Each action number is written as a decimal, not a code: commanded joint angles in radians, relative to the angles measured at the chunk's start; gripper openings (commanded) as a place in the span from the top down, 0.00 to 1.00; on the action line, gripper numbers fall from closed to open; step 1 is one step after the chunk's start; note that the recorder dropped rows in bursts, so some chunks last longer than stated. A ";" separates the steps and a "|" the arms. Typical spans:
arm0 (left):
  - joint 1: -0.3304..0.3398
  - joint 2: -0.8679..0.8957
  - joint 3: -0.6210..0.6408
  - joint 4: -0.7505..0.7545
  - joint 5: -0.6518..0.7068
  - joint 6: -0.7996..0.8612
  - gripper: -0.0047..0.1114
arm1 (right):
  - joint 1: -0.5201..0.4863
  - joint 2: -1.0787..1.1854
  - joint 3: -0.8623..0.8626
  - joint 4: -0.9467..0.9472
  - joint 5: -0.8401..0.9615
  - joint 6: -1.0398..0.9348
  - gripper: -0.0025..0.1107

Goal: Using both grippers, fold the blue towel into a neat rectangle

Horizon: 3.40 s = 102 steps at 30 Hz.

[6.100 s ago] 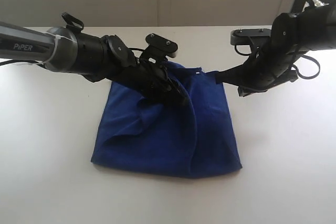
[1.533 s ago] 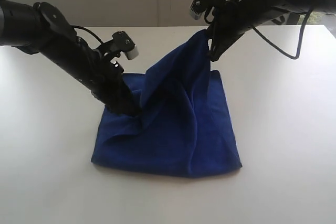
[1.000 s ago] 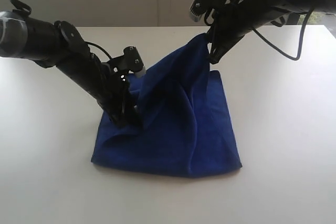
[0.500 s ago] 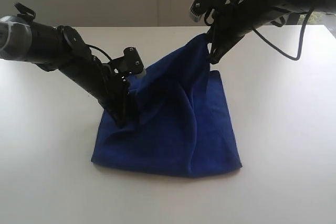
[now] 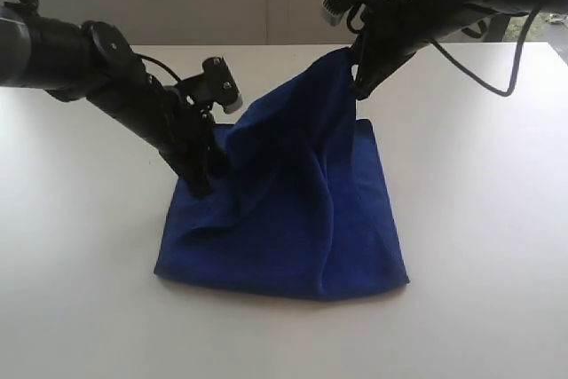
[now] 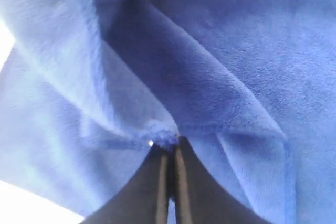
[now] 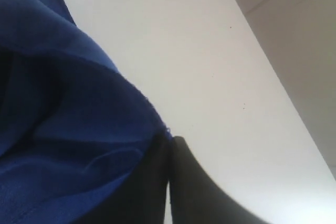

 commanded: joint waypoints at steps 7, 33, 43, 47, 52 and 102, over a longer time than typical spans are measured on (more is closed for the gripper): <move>-0.002 -0.255 0.003 0.401 0.219 -0.381 0.96 | -0.003 -0.188 0.004 -0.065 0.332 0.045 0.98; -0.168 -0.876 -0.001 0.492 0.728 -0.532 0.96 | 0.000 -0.893 0.147 -0.036 0.767 0.342 0.98; -0.168 -0.876 -0.149 0.554 0.822 -0.601 0.96 | 0.000 -0.893 0.191 0.033 0.767 0.298 0.98; -0.168 -0.876 -0.159 0.534 0.822 -0.633 0.96 | 0.000 -0.893 0.191 0.033 0.767 0.298 0.98; -0.168 -0.900 -0.179 0.388 0.822 -0.635 0.96 | 0.000 -0.893 0.191 0.027 0.767 0.296 0.98; -0.168 -0.866 0.057 0.636 0.785 -0.811 0.96 | 0.000 -0.766 0.314 -0.010 0.539 0.323 0.98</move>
